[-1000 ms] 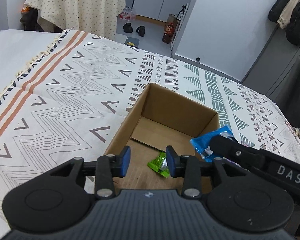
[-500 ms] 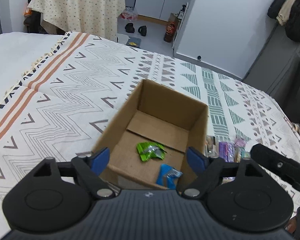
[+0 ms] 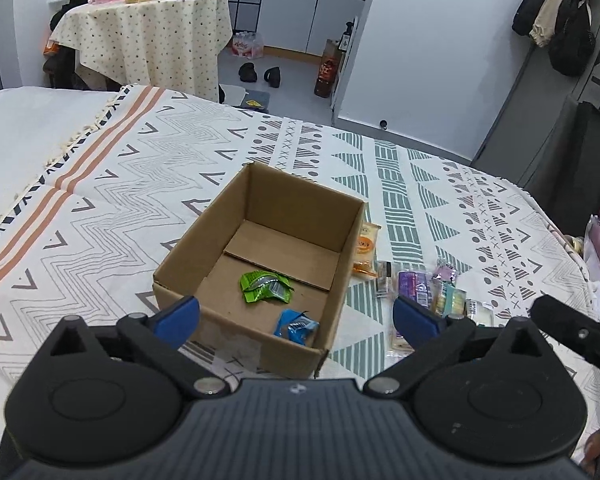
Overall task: Organize snacks
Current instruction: 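Move both tools back over the snack pile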
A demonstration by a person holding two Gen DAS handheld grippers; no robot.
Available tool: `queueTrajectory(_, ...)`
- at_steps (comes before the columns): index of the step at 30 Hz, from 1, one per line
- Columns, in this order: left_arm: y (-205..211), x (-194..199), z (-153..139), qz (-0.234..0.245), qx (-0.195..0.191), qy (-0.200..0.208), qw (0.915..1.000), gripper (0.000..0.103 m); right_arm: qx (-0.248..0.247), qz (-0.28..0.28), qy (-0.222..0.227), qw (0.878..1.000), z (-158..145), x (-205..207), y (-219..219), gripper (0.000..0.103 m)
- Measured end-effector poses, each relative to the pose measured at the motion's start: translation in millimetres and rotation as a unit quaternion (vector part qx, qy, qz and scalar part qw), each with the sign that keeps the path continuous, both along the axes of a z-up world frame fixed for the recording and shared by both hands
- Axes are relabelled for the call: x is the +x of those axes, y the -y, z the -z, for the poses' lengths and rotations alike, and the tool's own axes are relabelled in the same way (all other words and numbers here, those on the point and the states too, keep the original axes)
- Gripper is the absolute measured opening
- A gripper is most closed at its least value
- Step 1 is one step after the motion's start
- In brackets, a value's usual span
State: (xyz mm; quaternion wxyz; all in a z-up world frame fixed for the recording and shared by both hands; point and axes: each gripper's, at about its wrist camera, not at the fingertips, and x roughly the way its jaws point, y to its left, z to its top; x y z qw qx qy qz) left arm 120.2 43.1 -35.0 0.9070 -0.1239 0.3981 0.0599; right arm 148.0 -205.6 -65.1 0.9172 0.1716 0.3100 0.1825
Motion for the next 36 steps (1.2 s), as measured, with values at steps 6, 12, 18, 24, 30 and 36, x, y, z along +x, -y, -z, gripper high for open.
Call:
queueTrajectory(6, 11.1, -13.1, -11.8, 0.001, -0.007, 0.017, 0.9998, 0.103, -0.002, 0.008, 0.015, 1.0, -8.0, -15.1, 22.3, 0.103)
queueTrajectory(12, 24.6, -23.2, -15.5, 0.003, -0.005, 0.02, 0.9998, 0.103, -0.011, 0.026, 0.016, 0.999, -7.5, -27.9, 41.4, 0.103)
queueTrajectory(18, 45.2, -32.7, -17.9, 0.019, 0.009, 0.02, 0.9996, 0.103, -0.004, 0.04, 0.01, 0.999, -4.6, -34.9, 61.3, 0.103)
queueTrajectory(24, 65.5, -36.7, -13.4, 0.035, 0.012, 0.013, 0.9992, 0.103, -0.001, 0.05, -0.001, 0.999, 1.3, -40.2, 78.5, 0.103)
queueTrajectory(30, 81.9, -36.2, -6.2, 0.047, 0.013, 0.007, 0.9988, 0.103, -0.001, 0.058, -0.008, 0.998, 8.2, -42.5, 91.9, 0.103)
queueTrajectory(36, 97.7, -32.2, 0.8, 0.06, 0.019, 0.004, 0.998, 0.102, -0.003, 0.07, -0.02, 0.997, 20.3, -38.9, 101.7, 0.103)
